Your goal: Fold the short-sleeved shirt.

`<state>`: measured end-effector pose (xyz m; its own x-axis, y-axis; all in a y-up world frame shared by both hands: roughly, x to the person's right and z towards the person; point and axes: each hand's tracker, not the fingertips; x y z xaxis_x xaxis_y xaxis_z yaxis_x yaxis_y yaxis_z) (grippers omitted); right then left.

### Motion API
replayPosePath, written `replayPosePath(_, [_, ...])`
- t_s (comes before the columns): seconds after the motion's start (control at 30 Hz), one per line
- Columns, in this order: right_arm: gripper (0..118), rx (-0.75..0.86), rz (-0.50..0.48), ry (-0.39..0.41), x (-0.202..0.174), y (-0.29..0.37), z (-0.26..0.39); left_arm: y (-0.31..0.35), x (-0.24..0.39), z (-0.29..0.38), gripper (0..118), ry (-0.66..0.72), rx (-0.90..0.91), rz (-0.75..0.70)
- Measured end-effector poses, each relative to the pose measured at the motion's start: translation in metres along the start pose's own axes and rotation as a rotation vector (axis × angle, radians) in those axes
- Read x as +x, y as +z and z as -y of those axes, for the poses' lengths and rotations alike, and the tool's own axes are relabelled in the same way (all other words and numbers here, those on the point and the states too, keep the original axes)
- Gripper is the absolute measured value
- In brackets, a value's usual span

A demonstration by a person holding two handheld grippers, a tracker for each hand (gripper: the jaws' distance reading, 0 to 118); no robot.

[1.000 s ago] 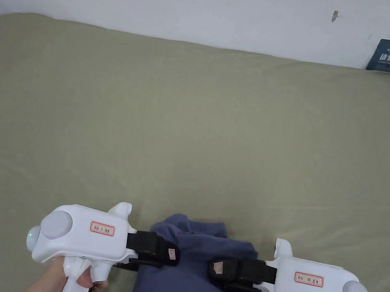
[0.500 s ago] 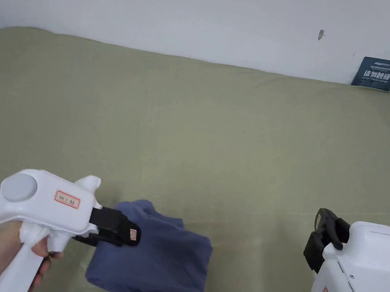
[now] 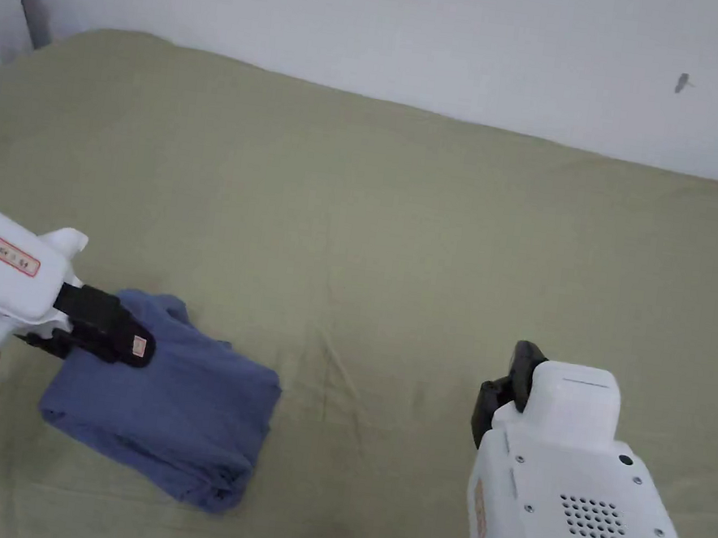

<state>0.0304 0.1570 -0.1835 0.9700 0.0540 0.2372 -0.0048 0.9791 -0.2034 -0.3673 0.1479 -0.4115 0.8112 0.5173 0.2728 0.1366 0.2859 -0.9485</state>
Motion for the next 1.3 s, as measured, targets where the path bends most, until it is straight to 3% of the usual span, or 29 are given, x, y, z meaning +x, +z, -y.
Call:
replayPosePath(0.3, [1,-0.028,-0.286,-0.023,-0.160,-0.055,0.001,0.094,-0.146,-0.040,31,0.076,0.032,-0.188])
replayPosePath(0.4, [1,-0.044,-0.323,-0.017,-0.201,-0.070,0.005,0.108,-0.179,-0.054,31,0.058,0.035,-0.261])
replayPosePath(0.57, [1,-0.075,-0.357,-0.030,-0.245,-0.089,0.014,0.105,-0.203,-0.081,31,0.012,0.002,-0.311])
replayPosePath(0.73, [1,-0.101,-0.379,-0.026,-0.254,-0.097,0.022,0.098,-0.210,-0.093,31,-0.009,-0.027,-0.315])
replayPosePath(0.77, [1,-0.099,-0.376,-0.023,-0.253,-0.097,0.022,0.098,-0.209,-0.092,38,-0.011,-0.027,-0.311])
replayPosePath(0.8, [1,-0.101,-0.379,-0.027,-0.250,-0.098,0.021,0.099,-0.207,-0.091,56,-0.023,-0.022,-0.326])
replayPosePath(0.87, [1,-0.107,-0.367,-0.033,-0.246,-0.097,0.019,0.104,-0.200,-0.090,118,-0.072,0.038,-0.395])
replayPosePath(0.9, [1,-0.110,-0.370,-0.046,-0.241,-0.096,0.018,0.108,-0.194,-0.087,118,-0.087,0.059,-0.417])
replayPosePath(1.0, [1,-0.104,-0.363,-0.064,-0.222,-0.089,0.011,0.130,-0.179,-0.079,112,-0.059,0.149,-0.417])
replayPosePath(1.1, [1,-0.100,-0.378,-0.083,-0.195,-0.081,-0.001,0.141,-0.140,-0.063,112,-0.106,0.284,-0.407])
replayPosePath(1.17, [1,-0.091,-0.379,-0.086,-0.170,-0.070,-0.011,0.139,-0.098,-0.041,105,-0.133,0.434,-0.439])
replayPosePath(1.2, [1,-0.081,-0.386,-0.098,-0.156,-0.065,-0.016,0.135,-0.079,-0.032,93,-0.144,0.495,-0.388])
replayPosePath(1.23, [1,-0.077,-0.387,-0.097,-0.140,-0.058,-0.022,0.127,-0.055,-0.021,72,-0.124,0.530,-0.360])
replayPosePath(1.27, [1,-0.065,-0.379,-0.089,-0.125,-0.051,-0.027,0.118,-0.030,-0.008,23,-0.151,0.611,-0.347])
replayPosePath(1.3, [1,-0.055,-0.370,-0.081,-0.110,-0.044,-0.032,0.104,0.000,0.002,0,-0.165,0.647,-0.362])
